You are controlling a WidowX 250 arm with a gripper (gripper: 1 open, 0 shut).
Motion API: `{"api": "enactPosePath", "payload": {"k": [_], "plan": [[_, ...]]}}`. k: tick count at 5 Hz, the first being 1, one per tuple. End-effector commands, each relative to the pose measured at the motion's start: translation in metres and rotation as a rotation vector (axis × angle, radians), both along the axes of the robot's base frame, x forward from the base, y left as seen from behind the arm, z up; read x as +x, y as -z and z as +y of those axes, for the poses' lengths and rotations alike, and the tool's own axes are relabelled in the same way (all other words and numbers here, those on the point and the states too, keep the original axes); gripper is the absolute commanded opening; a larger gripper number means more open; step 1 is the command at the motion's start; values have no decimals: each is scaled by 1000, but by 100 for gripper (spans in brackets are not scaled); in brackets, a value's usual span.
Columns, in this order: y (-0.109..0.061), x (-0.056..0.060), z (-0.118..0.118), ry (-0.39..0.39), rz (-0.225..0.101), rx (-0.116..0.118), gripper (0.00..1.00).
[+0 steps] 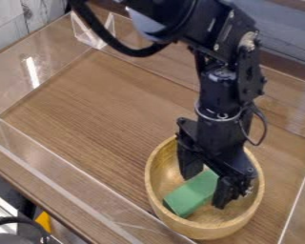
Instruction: Remove the green block from inside the brown bowl and put it on the table
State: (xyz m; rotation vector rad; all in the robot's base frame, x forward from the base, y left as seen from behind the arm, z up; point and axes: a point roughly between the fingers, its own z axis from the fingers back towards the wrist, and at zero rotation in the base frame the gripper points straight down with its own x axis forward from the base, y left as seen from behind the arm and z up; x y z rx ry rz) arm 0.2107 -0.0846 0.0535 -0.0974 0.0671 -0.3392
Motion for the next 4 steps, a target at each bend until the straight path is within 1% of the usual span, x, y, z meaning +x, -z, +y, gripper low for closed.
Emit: {"api": "enactPosePath", "payload": {"k": [1,4], "plan": [[-5,5,1,-9,-30,-15,100],[-5,7,-1,-13,-41,-30,100]]}}
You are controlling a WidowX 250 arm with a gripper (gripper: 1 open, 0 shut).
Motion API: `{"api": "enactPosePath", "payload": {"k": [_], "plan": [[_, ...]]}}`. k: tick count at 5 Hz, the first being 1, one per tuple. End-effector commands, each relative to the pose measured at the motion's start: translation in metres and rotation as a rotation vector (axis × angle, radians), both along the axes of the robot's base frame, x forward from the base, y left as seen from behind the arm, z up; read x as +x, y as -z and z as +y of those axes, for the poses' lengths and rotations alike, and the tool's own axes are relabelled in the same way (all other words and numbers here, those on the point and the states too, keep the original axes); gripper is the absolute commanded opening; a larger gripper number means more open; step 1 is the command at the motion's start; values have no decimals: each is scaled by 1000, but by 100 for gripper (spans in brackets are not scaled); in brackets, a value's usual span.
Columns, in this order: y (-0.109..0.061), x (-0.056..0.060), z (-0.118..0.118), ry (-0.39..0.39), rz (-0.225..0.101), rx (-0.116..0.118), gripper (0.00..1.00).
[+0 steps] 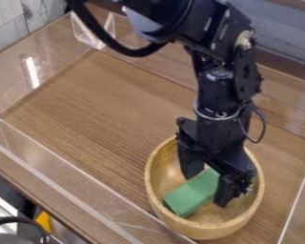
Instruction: Remove the green block from inside the brown bowl and put it on the table
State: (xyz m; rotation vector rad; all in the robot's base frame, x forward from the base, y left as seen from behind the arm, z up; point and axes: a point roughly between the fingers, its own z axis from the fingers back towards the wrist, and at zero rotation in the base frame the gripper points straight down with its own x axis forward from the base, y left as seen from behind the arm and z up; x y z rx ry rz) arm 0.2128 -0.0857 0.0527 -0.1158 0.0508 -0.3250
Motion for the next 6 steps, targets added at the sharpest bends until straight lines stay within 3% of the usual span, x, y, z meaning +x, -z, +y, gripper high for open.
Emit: {"api": "enactPosePath", "payload": {"k": [1,3,4,6], "plan": [[-7,5,-1,3,-31,-14,100],[1,5,1,-9,-31,-11,100],[2,5,2,-15,-35,-12,0],[-34,7,10,-52,-87,-54,0]]}}
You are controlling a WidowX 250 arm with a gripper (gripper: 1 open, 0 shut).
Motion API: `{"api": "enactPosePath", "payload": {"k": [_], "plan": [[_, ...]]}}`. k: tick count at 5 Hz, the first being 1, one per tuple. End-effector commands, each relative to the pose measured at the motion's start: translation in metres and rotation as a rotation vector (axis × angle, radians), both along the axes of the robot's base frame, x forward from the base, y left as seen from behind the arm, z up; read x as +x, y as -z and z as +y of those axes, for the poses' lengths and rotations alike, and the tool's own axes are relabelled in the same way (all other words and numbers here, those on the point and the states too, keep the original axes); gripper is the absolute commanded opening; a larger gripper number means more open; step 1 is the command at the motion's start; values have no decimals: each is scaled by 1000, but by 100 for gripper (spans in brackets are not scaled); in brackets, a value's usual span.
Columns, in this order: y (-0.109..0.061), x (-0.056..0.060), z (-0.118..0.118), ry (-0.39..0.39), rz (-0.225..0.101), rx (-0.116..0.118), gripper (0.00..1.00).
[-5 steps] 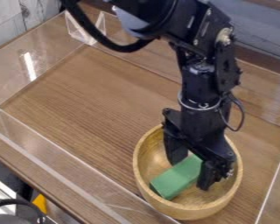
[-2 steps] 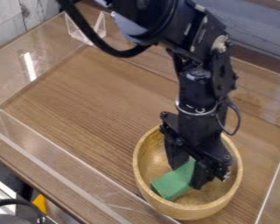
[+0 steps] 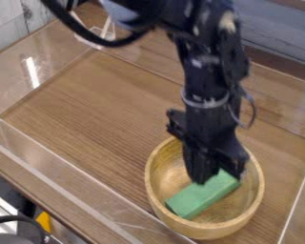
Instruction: Remove the green block from inside the brown bowl and put it on the table
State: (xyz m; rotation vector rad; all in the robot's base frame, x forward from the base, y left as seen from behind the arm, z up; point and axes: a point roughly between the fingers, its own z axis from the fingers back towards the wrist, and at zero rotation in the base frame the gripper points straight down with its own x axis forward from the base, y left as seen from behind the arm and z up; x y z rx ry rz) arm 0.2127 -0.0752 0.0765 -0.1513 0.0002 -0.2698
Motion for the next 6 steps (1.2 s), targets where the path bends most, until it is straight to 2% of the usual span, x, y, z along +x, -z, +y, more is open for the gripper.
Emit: {"api": "enactPosePath", "payload": {"k": [1,2,3,6], "plan": [[-49,13,8,-21,-99,-43,0],[-62,12,13,-15,-119,-47,100],[-46,7,8,-11,-109,-38,100],[0,-1,-5,-7,-114,-14,100]]}}
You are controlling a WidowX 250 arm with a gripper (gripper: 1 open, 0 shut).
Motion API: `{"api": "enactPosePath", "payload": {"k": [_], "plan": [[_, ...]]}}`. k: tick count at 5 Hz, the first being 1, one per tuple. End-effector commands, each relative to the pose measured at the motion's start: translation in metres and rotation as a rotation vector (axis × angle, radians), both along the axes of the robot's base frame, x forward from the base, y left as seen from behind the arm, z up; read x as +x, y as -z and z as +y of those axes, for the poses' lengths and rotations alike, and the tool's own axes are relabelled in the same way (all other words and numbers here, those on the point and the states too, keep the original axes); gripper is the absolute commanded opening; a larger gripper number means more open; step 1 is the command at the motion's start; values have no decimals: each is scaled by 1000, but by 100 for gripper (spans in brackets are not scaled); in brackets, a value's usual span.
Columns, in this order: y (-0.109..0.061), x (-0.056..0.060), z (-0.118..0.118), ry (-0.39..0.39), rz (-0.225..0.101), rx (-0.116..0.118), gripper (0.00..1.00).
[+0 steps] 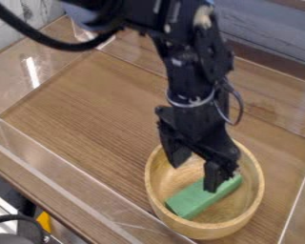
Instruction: Remove the green block from inside the brown bowl and put it on the table
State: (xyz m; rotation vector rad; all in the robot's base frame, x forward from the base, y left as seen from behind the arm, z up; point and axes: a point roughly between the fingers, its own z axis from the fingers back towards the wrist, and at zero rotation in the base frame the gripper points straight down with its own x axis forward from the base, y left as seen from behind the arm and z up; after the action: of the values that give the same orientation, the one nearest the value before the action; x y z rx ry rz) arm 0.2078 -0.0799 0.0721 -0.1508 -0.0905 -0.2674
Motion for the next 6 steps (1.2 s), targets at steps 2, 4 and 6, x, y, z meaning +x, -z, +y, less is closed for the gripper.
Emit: {"api": "enactPosePath", "payload": {"k": [2,4,6], "plan": [[17,4,-4,-4,-27,14,100],[33,4,-2,-16,-26,25,100],[20,5,1,-26,-43,24,0]]}}
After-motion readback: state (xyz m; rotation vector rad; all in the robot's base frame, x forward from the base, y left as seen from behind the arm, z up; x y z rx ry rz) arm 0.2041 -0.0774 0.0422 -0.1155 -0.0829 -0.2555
